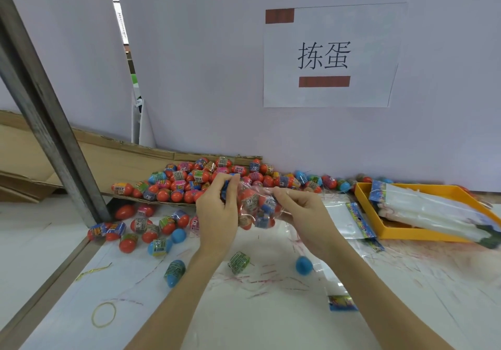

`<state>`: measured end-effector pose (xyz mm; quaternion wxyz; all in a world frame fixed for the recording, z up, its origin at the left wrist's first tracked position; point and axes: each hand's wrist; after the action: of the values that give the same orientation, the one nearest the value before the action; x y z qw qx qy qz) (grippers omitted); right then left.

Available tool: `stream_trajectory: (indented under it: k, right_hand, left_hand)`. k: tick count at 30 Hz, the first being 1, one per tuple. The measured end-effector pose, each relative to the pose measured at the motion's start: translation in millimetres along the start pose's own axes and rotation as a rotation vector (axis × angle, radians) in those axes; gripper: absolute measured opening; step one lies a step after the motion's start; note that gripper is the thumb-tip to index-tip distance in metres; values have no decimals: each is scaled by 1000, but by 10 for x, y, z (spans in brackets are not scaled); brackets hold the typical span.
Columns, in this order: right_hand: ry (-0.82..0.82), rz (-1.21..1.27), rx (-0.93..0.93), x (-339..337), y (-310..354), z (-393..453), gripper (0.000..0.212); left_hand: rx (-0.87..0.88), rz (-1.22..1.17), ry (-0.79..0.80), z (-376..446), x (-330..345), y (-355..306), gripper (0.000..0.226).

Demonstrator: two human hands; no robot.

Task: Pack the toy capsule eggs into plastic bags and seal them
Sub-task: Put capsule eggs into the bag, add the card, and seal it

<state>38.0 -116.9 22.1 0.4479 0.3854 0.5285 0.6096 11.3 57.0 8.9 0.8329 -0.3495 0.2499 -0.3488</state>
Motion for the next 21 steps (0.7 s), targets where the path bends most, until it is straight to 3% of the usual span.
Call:
stream_trajectory:
  k: [3,6,8,13,16,21]
  right_hand:
    - [-148,48,-21,44,25,-3,25]
    - [-220,137,-19,108,7,-19,23]
    - [-182,177,15,122,-5,-16,23]
    - [140,132,120,83,-12,-16,37]
    - [113,-17,57,45,-20,-16,37]
    - [70,-54,53,-23,22,7,41]
  left_hand:
    - [34,8,8,8,13,-29,23]
    - [25,6,21,1,29,-38,30]
    - [-1,0,32,-2,20,-25,31]
    - [-104,-34,2,-10,11,-2,25]
    - [-172,-52,22,29,2,14,29]
    - [-213,-50,72,77,-50,15,32]
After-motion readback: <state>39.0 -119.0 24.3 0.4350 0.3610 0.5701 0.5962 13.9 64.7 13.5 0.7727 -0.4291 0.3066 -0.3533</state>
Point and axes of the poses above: each hand's wrist, its own z-axis towards the middle knuckle, its own x-axis out of the palm, y = z × x, and after that the axes turned 1 degree about -x, right-handed
